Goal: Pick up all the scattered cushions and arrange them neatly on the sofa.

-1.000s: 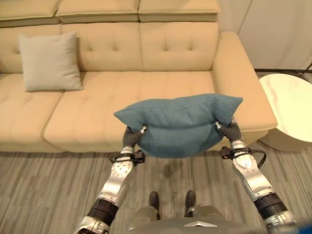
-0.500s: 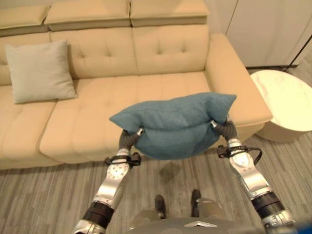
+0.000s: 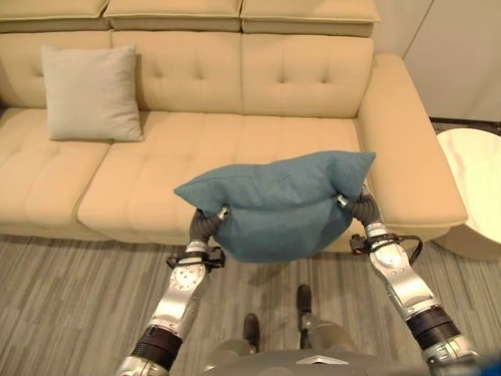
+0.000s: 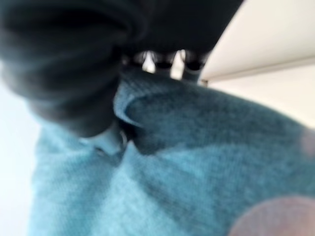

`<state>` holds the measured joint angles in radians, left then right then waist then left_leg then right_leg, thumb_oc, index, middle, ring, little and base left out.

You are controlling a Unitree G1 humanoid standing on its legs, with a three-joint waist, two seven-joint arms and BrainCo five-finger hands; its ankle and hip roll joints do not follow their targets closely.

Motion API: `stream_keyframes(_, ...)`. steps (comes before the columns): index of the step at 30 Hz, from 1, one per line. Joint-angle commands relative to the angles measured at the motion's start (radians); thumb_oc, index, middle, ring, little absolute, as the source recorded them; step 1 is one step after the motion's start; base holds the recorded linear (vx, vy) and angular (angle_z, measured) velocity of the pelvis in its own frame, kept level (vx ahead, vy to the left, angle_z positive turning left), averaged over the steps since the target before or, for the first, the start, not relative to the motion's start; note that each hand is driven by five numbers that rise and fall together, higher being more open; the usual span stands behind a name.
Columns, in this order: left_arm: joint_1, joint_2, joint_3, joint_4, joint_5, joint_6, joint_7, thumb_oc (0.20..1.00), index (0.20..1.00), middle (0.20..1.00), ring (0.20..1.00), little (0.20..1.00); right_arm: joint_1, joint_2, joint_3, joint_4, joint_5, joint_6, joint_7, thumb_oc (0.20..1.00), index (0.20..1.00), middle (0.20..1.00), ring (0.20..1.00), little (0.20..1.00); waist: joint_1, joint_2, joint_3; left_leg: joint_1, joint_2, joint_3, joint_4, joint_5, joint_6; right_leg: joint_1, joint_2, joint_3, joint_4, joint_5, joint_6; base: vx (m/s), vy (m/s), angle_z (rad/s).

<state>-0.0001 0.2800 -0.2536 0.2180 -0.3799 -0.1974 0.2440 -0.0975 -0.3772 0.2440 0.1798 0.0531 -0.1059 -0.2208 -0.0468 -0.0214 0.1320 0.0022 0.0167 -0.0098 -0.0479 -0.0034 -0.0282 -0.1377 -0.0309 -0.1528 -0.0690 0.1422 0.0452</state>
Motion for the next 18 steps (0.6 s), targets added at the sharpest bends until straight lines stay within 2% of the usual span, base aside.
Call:
stream_keyframes(1, -0.075, 0.013, -0.036, -0.116, 0.004, -0.073, -0.053, 0.200, 0.200, 0.200, 0.200, 0.200, -0.025, 0.001, -0.041, -0.135, -0.008, -0.120, 0.011, 0.200, 0.200, 0.200, 0.200, 0.200, -0.033, -0.046, -0.055, -0.060, -0.033, 0.032, 0.300, -0.149, -0.039, 0.003, -0.035, 0.041, 0.128, -0.124, 0.058, 0.18, -0.133, 0.54)
stream_keyframes(2, -0.070, 0.013, -0.034, -0.116, -0.001, -0.068, -0.060, 0.200, 0.200, 0.200, 0.200, 0.200, -0.008, -0.007, -0.049, -0.141, 0.005, -0.116, 0.013, 0.200, 0.200, 0.200, 0.200, 0.200, -0.033, -0.054, -0.046, -0.119, -0.020, 0.054, 0.404, -0.112, -0.051, 0.033, -0.038, 0.037, 0.123, -0.142, 0.042, 0.13, -0.103, 0.48)
stream_keyframes(3, -0.070, 0.013, -0.034, -0.117, -0.001, -0.068, -0.060, 0.200, 0.200, 0.200, 0.200, 0.200, -0.008, -0.007, -0.049, -0.142, 0.006, -0.116, 0.013, 0.200, 0.200, 0.200, 0.200, 0.200, -0.034, -0.052, -0.047, -0.126, -0.018, 0.052, 0.414, -0.116, -0.052, 0.031, -0.036, 0.035, 0.123, -0.142, 0.041, 0.16, -0.098, 0.34)
stream_keyframes(4, -0.064, 0.013, -0.032, -0.117, 0.001, -0.061, -0.066, 0.200, 0.200, 0.200, 0.200, 0.200, 0.000, -0.010, -0.054, -0.142, 0.008, -0.114, 0.013, 0.200, 0.200, 0.200, 0.200, 0.200, -0.023, -0.061, -0.041, -0.184, -0.019, 0.075, 0.414, -0.128, -0.036, 0.049, -0.040, 0.035, 0.119, -0.158, 0.035, 0.07, -0.032, 0.34)
stream_keyframes(7, -0.054, 0.016, -0.029, -0.116, 0.011, -0.054, -0.071, 0.200, 0.200, 0.200, 0.200, 0.200, 0.005, -0.011, -0.063, -0.140, 0.006, -0.115, 0.013, 0.200, 0.200, 0.200, 0.200, 0.200, -0.013, -0.065, -0.048, -0.203, -0.026, 0.079, 0.351, -0.131, -0.022, 0.064, -0.037, 0.039, 0.112, -0.166, 0.040, 0.19, -0.014, 0.01)
stream_keyframes(8, -0.054, 0.020, -0.025, -0.119, 0.018, -0.047, -0.066, 0.200, 0.200, 0.200, 0.200, 0.200, 0.005, -0.010, -0.067, -0.144, 0.009, -0.113, 0.011, 0.200, 0.200, 0.200, 0.200, 0.200, -0.003, -0.060, -0.050, -0.236, -0.020, 0.079, 0.291, -0.080, -0.023, 0.086, -0.028, 0.045, 0.111, -0.183, 0.039, 0.18, 0.042, -0.16)
stream_keyframes(11, -0.060, 0.020, -0.020, -0.127, 0.018, -0.044, -0.058, 0.200, 0.200, 0.200, 0.200, 0.200, 0.001, -0.004, -0.073, -0.136, 0.014, -0.106, -0.001, 0.200, 0.200, 0.200, 0.200, 0.200, 0.012, -0.056, -0.046, -0.287, -0.012, 0.087, 0.265, -0.021, -0.036, 0.121, -0.017, 0.061, 0.109, -0.214, 0.031, 0.23, 0.101, -0.11)
stream_keyframes(12, -0.052, 0.020, -0.018, -0.131, 0.024, -0.044, -0.061, 0.200, 0.200, 0.200, 0.200, 0.200, 0.003, 0.002, -0.071, -0.139, 0.008, -0.106, 0.003, 0.200, 0.200, 0.200, 0.200, 0.200, 0.015, -0.042, -0.060, -0.249, -0.010, 0.084, 0.210, -0.028, -0.023, 0.132, -0.013, 0.072, 0.123, -0.231, 0.034, 0.32, 0.213, -0.24)
stream_keyframes(16, -0.045, 0.032, -0.017, -0.146, 0.034, -0.044, -0.063, 0.200, 0.200, 0.200, 0.200, 0.200, -0.011, 0.021, -0.060, -0.139, -0.002, -0.107, 0.012, 0.200, 0.200, 0.200, 0.200, 0.200, 0.021, -0.034, -0.075, -0.163, -0.028, 0.106, 0.145, -0.034, -0.002, 0.124, -0.042, 0.075, 0.207, -0.243, 0.058, 0.23, 0.200, -0.57)
stream_keyframes(18, -0.056, 0.042, -0.014, -0.155, 0.028, -0.046, -0.060, 0.200, 0.200, 0.200, 0.200, 0.200, -0.041, 0.030, -0.050, -0.141, -0.008, -0.107, 0.017, 0.200, 0.200, 0.200, 0.200, 0.200, 0.023, -0.029, -0.066, -0.138, -0.028, 0.125, 0.142, -0.046, 0.017, 0.077, -0.063, 0.079, 0.322, -0.230, 0.078, 0.10, 0.159, -0.57)
